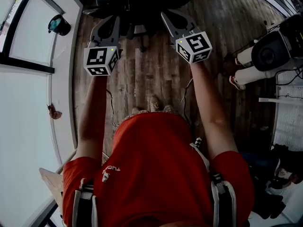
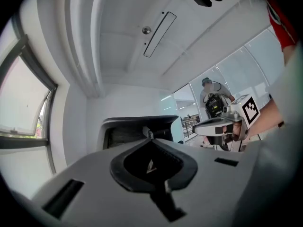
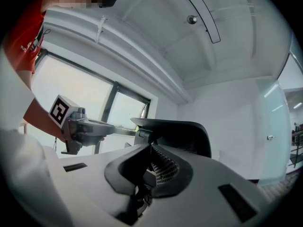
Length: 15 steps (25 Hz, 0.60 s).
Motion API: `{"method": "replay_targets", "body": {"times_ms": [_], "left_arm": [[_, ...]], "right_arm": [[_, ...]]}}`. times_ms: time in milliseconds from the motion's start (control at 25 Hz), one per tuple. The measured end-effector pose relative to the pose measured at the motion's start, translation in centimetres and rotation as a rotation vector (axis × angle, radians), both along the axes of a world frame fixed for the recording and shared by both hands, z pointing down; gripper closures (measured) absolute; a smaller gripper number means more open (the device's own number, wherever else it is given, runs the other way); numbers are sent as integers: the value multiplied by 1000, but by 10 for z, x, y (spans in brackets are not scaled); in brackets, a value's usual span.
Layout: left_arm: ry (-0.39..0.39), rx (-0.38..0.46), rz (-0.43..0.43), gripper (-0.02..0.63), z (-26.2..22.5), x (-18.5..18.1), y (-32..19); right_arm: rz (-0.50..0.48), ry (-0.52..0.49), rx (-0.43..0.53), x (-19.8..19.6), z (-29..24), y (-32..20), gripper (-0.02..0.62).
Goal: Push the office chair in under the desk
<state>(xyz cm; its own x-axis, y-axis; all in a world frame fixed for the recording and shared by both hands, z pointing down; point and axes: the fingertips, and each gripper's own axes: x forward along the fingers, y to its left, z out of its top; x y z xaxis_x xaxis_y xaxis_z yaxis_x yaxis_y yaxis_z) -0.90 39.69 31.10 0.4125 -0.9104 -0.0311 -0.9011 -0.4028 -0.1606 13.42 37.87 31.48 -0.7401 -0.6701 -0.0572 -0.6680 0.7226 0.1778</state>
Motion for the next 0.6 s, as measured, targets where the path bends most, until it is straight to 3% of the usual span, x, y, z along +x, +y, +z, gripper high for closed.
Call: {"method": "replay_targets", "body": {"times_ms": [360,600], "left_arm": [[-208,-34,-83,591,22,-21,-25],[-377,-63,-111,508,35,-35,-47]], "right_arm": [[-23,173,16,21,20,-33,557],[-67,305,43,30,35,-57,474]]}}
